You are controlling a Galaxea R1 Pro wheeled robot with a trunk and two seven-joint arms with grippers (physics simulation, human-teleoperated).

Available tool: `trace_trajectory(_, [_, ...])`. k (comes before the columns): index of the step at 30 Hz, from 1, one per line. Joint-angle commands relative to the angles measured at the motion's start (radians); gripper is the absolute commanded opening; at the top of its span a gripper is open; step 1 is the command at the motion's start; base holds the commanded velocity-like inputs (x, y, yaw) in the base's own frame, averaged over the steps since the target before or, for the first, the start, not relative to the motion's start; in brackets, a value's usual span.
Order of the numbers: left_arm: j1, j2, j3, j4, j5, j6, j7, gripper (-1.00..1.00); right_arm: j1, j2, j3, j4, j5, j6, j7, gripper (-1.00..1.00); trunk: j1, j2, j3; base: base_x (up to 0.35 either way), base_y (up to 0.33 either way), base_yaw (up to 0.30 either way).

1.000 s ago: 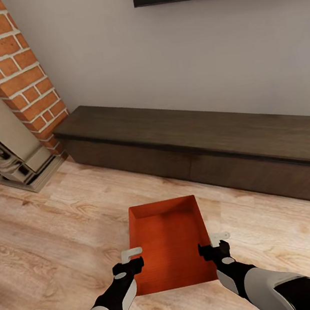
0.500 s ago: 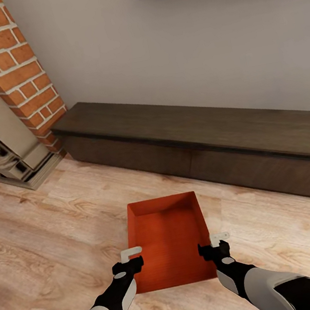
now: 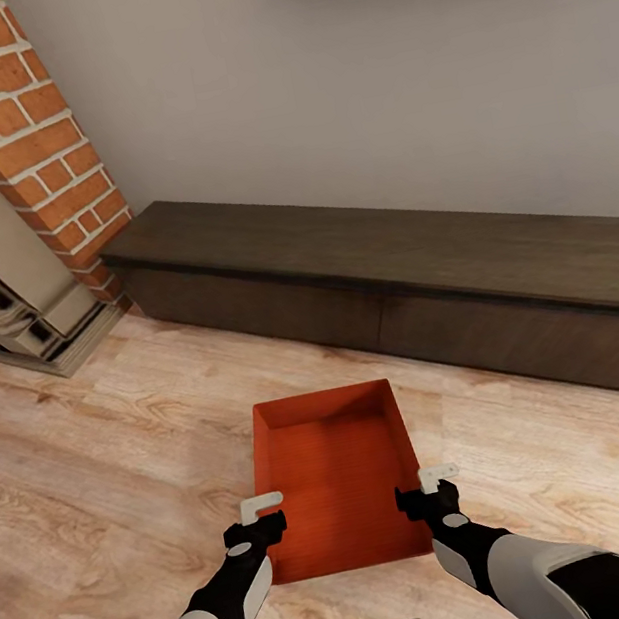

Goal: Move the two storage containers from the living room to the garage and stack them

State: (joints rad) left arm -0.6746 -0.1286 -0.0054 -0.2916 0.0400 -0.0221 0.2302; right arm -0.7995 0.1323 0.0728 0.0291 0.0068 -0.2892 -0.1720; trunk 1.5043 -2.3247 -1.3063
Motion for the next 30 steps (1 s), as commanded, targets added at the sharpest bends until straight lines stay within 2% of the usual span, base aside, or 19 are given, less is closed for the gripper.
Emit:
trace_trajectory(1, [0.0, 0.0, -0.001, 0.0, 0.004, -0.002, 0.003, 1.0, -0.001, 0.0, 0.007, 0.003, 0.001, -0.004, -0.006, 1.0, 0.0, 0.0, -0.001, 0.0, 0.0, 0.0])
trace_trajectory(30, [0.0, 0.0, 0.001, 0.0, 0.004, -0.002, 0.003, 1.0, -0.001, -0.014, 0.007, 0.003, -0.001, -0.004, -0.007, 1.0, 0.0, 0.0, -0.001, 0.0, 0.0, 0.0])
